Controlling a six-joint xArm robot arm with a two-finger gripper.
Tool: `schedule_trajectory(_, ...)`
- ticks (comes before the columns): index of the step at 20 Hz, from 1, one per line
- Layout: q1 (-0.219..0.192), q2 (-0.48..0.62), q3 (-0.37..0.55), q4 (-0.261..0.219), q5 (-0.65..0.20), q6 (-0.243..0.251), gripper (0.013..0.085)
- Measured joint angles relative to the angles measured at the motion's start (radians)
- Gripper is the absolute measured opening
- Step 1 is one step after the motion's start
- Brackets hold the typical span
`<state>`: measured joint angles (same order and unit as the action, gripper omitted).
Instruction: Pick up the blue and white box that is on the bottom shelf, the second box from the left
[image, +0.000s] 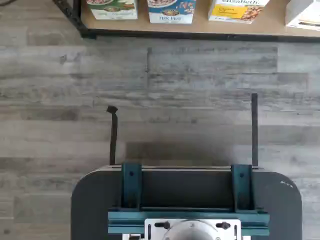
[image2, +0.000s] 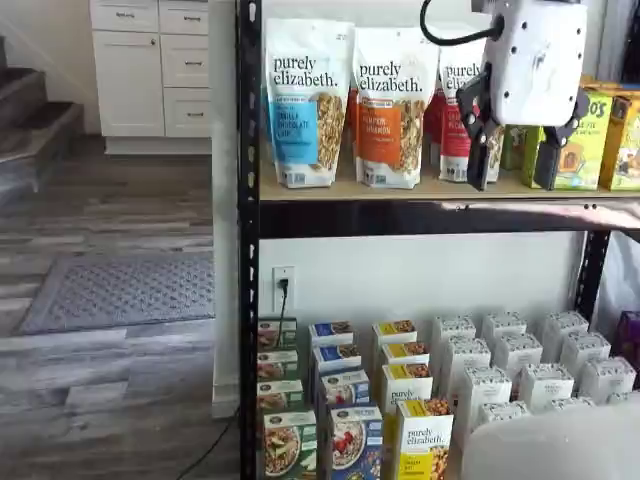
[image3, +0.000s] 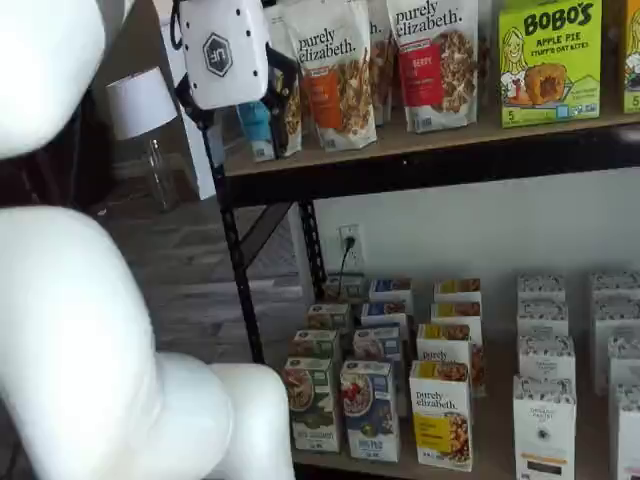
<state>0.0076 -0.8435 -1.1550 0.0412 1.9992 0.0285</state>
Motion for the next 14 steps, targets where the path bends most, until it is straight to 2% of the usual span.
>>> schedule_trajectory(1, -0.009, 0.002, -0.001, 0.010, 0.004, -0.005, 0.0850)
schedule_trajectory(2, -0.049, 0.010, -0.008, 0.052, 0.020, -0.022, 0.0850)
schedule_trajectory(3, -0.069, 0.013, -0.010, 0.076, 0.026, -0.032, 0.0850)
schedule_trajectory(5, -0.071, 0.015, -0.010, 0.083, 0.027, -0.034, 0.0850)
schedule_trajectory(14, -0.050, 0.028, 0.012, 0.055, 0.001, -0.028, 0.0850)
